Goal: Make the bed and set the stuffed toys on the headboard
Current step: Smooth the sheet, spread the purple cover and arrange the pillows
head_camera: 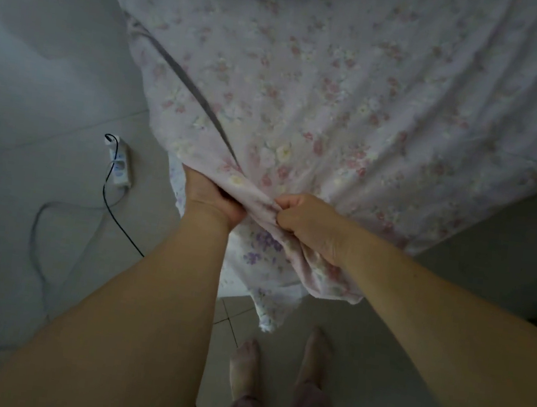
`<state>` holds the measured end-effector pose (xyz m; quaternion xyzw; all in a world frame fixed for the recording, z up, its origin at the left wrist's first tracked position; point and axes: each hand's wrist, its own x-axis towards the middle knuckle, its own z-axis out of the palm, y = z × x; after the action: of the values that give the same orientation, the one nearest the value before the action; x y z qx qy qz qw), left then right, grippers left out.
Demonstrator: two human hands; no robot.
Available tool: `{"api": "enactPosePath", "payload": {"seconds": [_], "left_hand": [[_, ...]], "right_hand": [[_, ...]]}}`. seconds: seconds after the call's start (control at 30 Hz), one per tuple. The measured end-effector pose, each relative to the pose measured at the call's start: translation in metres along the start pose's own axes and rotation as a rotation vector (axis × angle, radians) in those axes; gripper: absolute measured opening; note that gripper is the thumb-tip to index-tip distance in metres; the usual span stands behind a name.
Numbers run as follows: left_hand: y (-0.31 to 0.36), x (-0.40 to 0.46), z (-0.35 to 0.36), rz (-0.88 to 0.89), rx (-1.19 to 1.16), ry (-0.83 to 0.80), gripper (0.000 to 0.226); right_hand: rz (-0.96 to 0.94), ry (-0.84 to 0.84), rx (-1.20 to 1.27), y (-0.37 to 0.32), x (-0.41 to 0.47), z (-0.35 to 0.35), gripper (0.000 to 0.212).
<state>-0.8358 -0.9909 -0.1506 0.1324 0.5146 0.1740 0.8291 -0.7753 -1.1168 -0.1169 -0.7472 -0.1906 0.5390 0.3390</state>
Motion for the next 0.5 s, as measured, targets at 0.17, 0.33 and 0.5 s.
{"api": "enactPosePath", "payload": {"seconds": [0.17, 0.33, 0.5], "left_hand": [[0.016, -0.011, -0.006, 0.136, 0.051, 0.074, 0.036], [0.022, -0.020, -0.046, 0.267, 0.064, 0.310, 0.018], [0.018, -0.023, -0.107, 0.173, -0.018, 0.290, 0.037]], "right_hand": [[0.034, 0.011, -0.049, 0.001, 0.003, 0.002, 0.028], [0.037, 0.008, -0.186, -0.003, -0.002, 0.010, 0.022], [0.026, -0.106, -0.434, 0.000, -0.003, 0.029, 0.022]]}}
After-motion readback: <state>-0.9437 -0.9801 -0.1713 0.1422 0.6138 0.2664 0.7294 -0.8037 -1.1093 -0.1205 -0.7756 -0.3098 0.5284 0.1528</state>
